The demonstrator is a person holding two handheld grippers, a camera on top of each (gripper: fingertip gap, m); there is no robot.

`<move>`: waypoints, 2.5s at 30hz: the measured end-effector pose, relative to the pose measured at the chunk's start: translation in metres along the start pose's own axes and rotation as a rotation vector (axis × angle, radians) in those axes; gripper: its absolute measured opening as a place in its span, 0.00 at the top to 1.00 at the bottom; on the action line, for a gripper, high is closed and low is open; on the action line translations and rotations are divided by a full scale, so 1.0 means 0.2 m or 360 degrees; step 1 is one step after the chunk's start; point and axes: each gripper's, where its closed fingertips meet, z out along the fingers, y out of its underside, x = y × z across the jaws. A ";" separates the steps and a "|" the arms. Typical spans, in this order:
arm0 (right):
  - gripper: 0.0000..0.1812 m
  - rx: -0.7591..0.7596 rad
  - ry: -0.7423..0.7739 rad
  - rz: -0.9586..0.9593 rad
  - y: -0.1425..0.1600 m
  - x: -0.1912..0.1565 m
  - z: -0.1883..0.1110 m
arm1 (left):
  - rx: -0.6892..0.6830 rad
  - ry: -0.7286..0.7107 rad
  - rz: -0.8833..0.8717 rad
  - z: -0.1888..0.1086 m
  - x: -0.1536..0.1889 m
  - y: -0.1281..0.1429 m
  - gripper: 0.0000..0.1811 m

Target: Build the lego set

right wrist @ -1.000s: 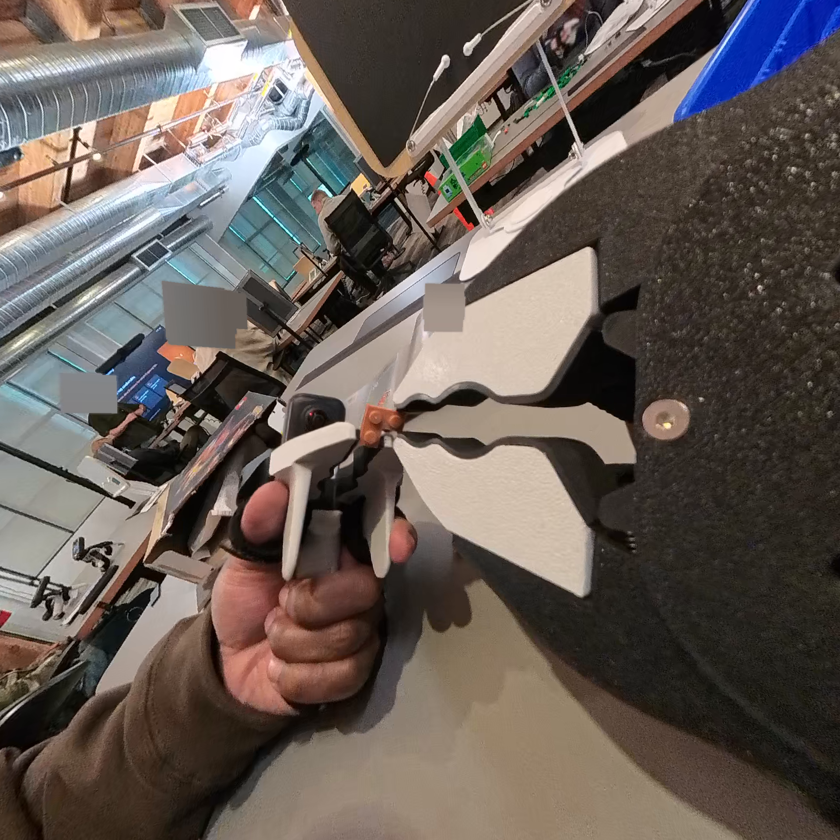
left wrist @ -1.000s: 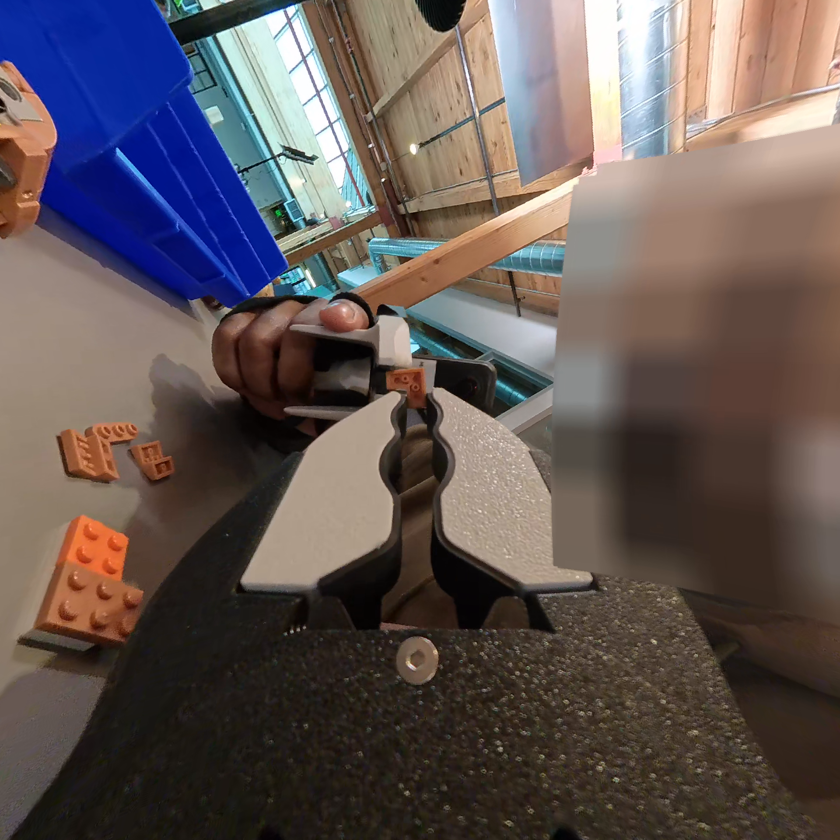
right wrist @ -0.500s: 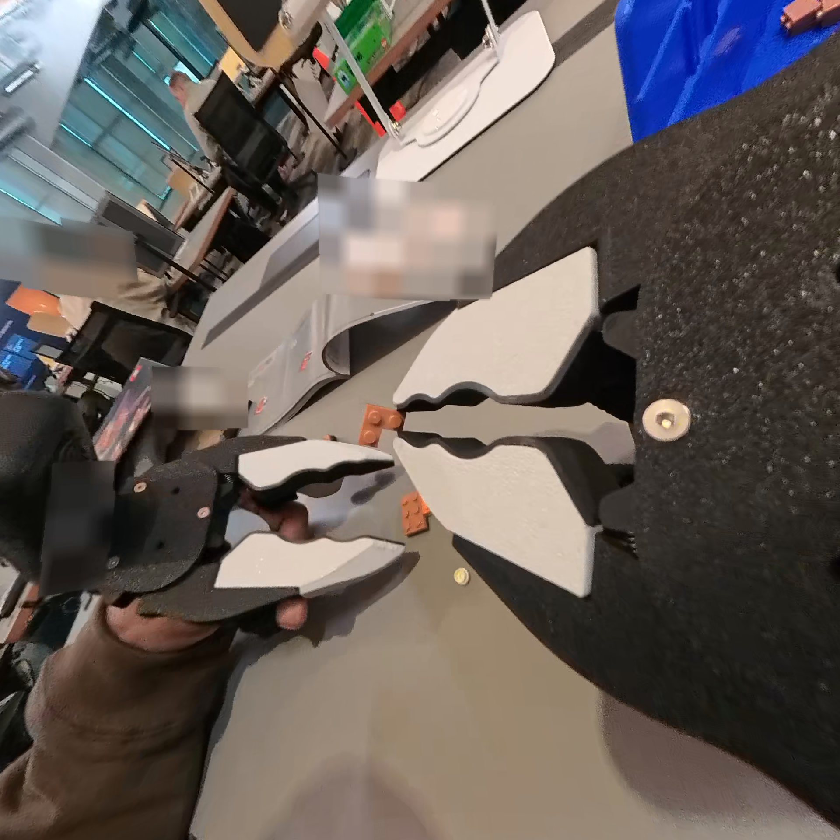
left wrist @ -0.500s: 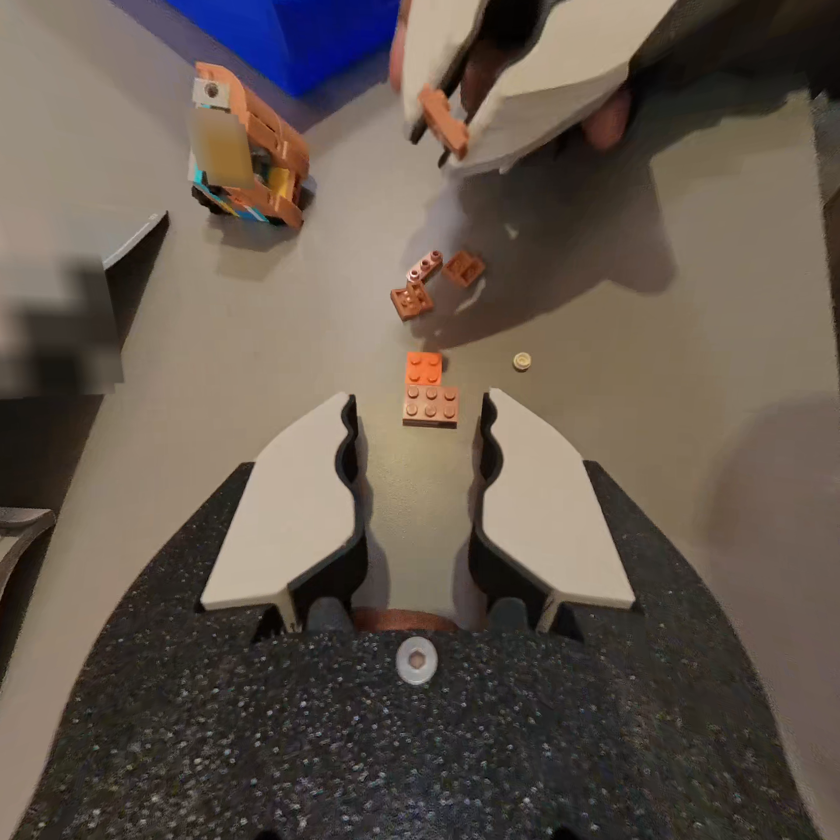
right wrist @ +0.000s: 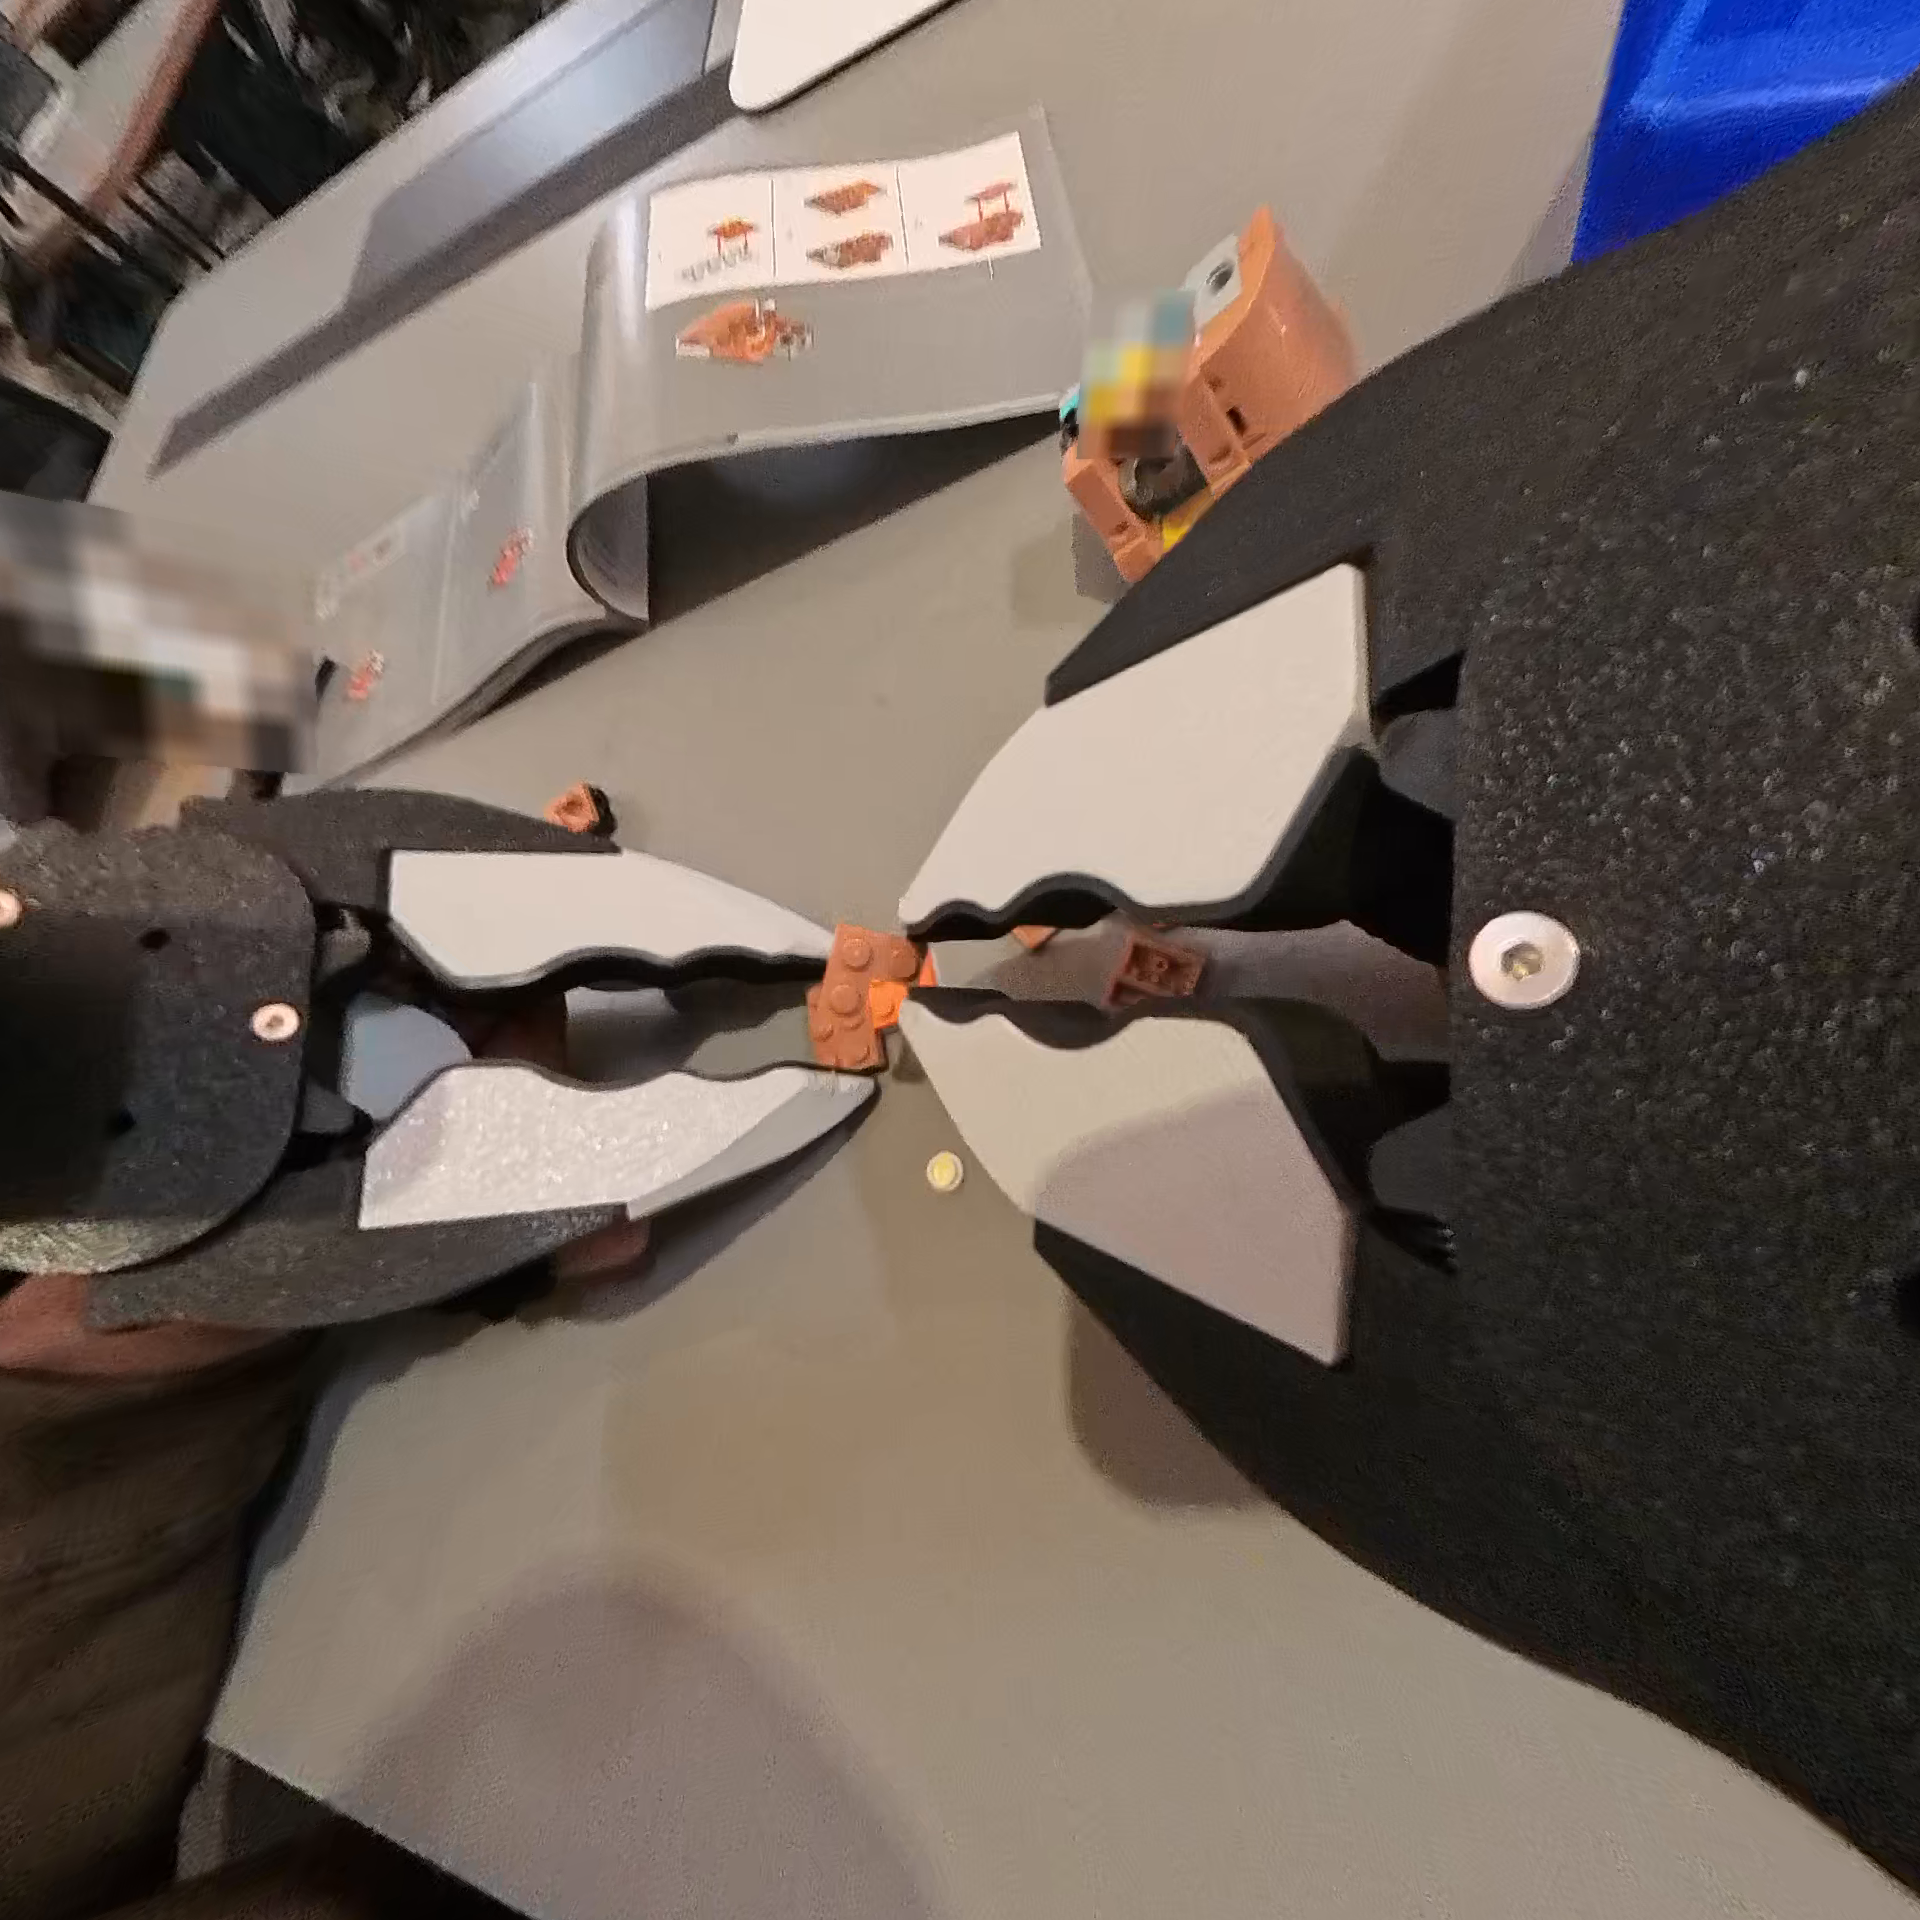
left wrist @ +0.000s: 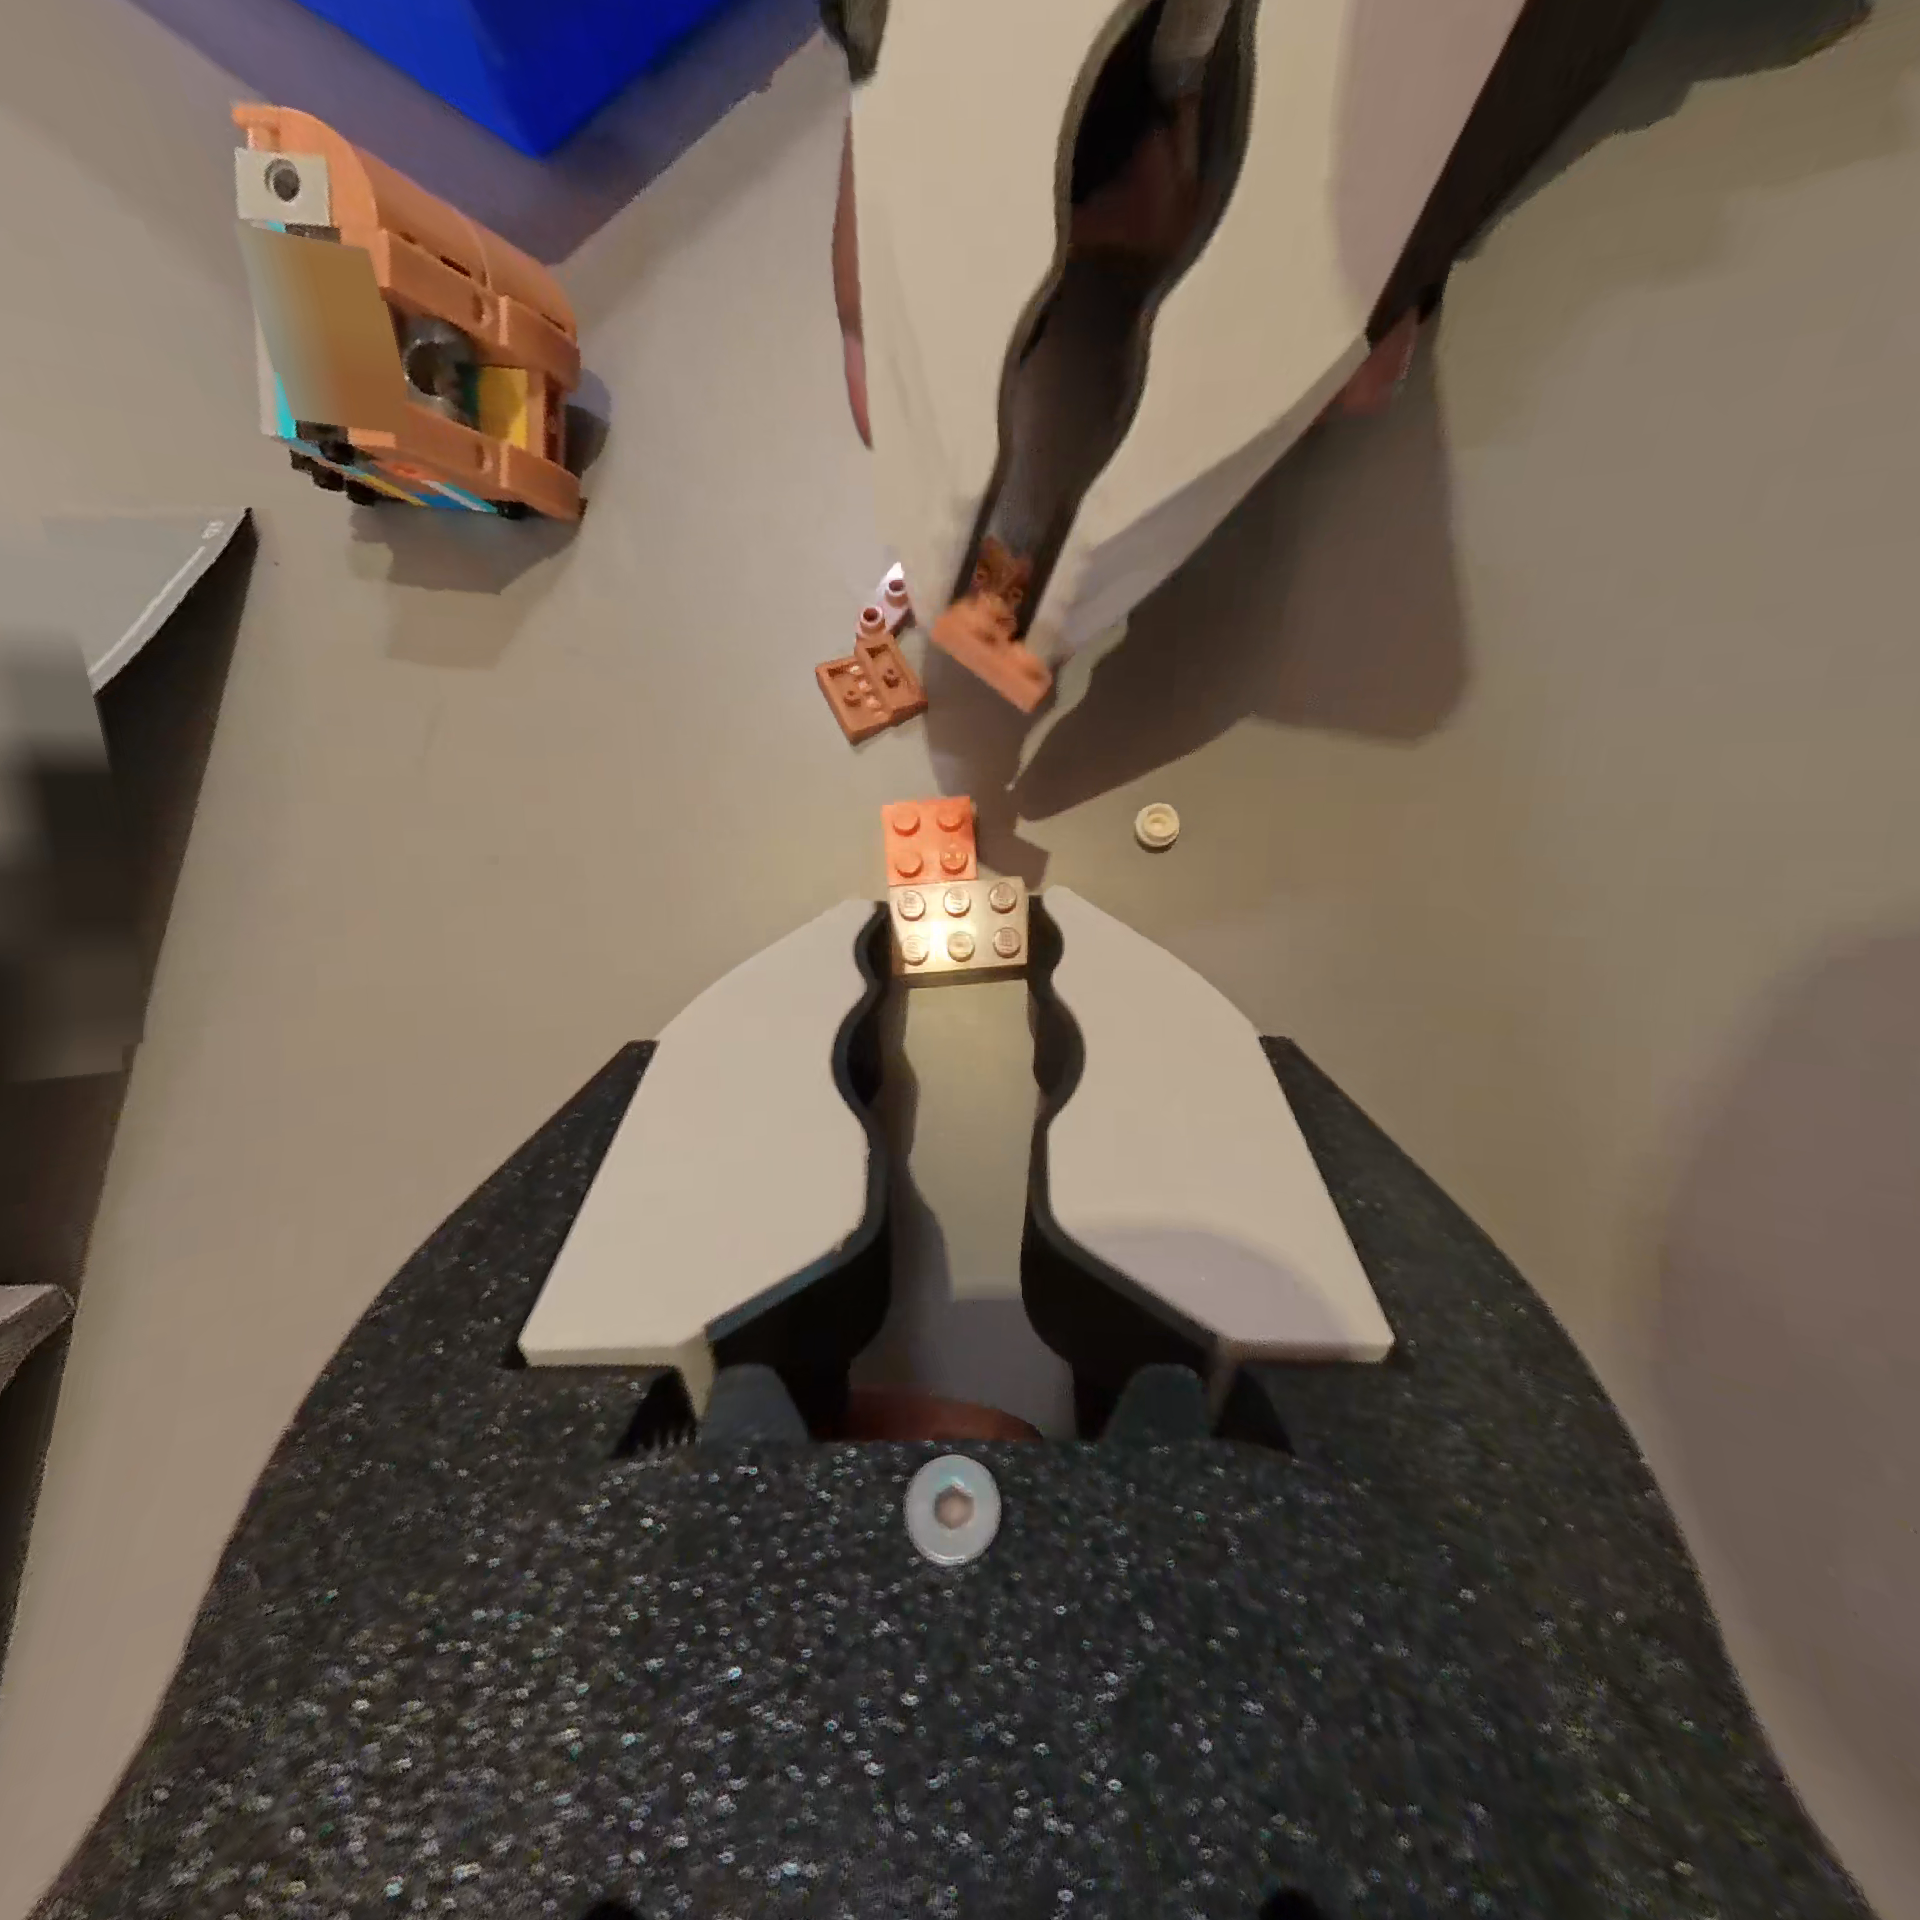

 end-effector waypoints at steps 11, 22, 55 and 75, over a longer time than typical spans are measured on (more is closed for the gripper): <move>0.95 -0.0212 -0.0146 -0.0007 0.06 -0.06 0.05 | 0.0070 0.0055 0.0028 0.00 0.04 -0.04 0.86; 0.95 -0.0317 -0.0159 -0.0065 0.10 -0.08 0.09 | 0.0025 0.0054 0.0047 0.01 0.05 -0.02 0.86; 0.83 0.0187 0.0132 -0.1158 -0.14 -0.09 0.05 | 0.0258 0.0392 -0.0110 -0.17 0.12 -0.15 0.86; 0.92 0.0512 -0.0033 -0.0705 -0.26 -0.13 -0.02 | 0.0614 0.0943 -0.0551 -0.27 0.18 -0.25 0.87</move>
